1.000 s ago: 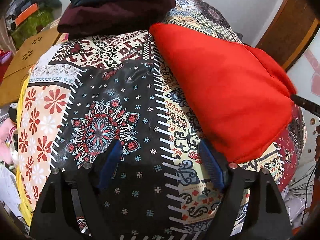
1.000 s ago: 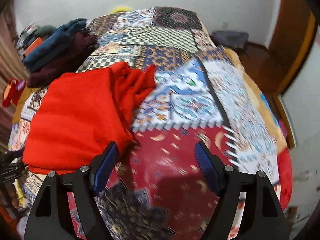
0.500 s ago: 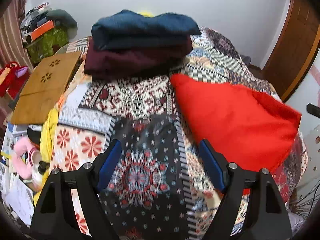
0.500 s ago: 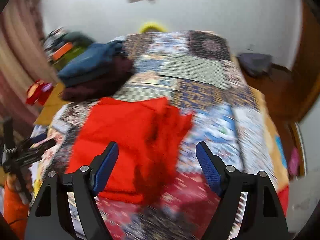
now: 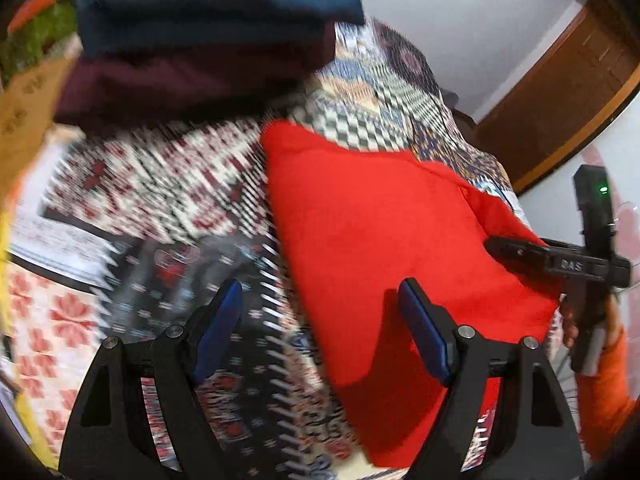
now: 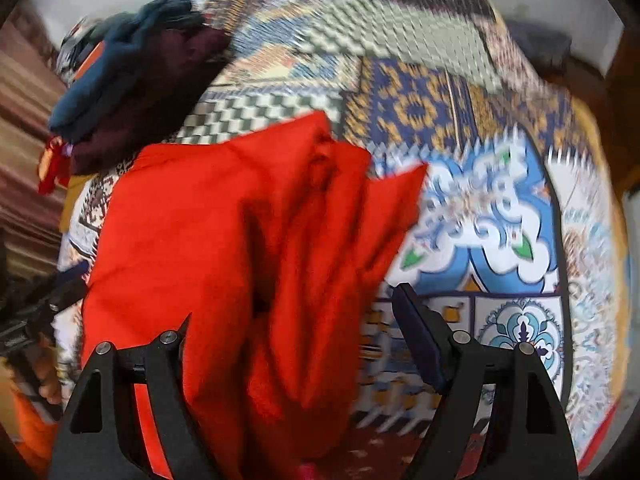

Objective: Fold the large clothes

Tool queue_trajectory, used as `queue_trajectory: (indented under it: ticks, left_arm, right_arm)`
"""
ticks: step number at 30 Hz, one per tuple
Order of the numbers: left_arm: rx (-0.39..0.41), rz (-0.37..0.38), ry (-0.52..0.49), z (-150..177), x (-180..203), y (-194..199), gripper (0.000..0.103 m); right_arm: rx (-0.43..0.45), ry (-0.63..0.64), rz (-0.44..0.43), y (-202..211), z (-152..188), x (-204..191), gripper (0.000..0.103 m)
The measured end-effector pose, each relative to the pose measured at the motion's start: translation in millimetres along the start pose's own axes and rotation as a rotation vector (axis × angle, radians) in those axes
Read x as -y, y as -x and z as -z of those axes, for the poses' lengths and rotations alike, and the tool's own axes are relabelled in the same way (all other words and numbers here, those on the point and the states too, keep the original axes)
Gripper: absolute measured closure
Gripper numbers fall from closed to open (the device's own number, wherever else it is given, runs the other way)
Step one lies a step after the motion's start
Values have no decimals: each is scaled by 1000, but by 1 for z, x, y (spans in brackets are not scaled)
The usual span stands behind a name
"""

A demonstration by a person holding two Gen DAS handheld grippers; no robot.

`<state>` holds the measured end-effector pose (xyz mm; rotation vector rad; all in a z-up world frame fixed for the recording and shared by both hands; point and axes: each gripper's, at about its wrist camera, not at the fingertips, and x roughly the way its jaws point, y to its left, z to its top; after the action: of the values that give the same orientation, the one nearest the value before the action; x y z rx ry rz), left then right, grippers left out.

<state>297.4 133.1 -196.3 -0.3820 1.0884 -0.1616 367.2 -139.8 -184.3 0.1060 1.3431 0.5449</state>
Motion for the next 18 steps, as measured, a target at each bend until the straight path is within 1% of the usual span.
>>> queue_trajectory:
  ticks: [2, 3, 4, 7, 9, 12, 14, 15, 16, 17, 18]
  left_arm:
    - [-31, 74, 41, -2, -5, -13, 23]
    - [-47, 113, 60, -4, -8, -20, 23]
    - [-61, 135, 78, -5, -10, -25, 22]
    - [-132, 243, 162, -12, -18, -50, 22]
    - [-157, 278, 184, -15, -19, -62, 22]
    - [-160, 294, 179, -24, -14, -72, 22]
    - [-168, 311, 186, -29, -11, -78, 22]
    - [-169, 318, 193, -30, -11, -82, 22]
    - [-169, 323, 197, -31, -10, -82, 22]
    - [-168, 324, 200, -32, -9, -83, 23]
    - [-168, 321, 201, -34, -9, -84, 25]
  right_arm:
    - [-18, -15, -70, -2, -2, 10, 25]
    - [-27, -13, -83, -1, -3, 11, 24]
    - [-42, -8, -95, -4, -6, 11, 24]
    - [-76, -10, -131, -14, -12, 10, 23]
    - [-97, -19, -149, -23, -20, 11, 23]
    - [-132, -41, -172, -34, -29, 12, 20]
    - [-140, -52, -175, -38, -31, 10, 23]
    - [-141, -52, -174, -38, -31, 9, 27]
    - [-143, -53, -178, -39, -30, 8, 34]
    - [-146, -56, -187, -40, -29, 7, 39]
    - [-153, -64, -203, -41, -28, 7, 47]
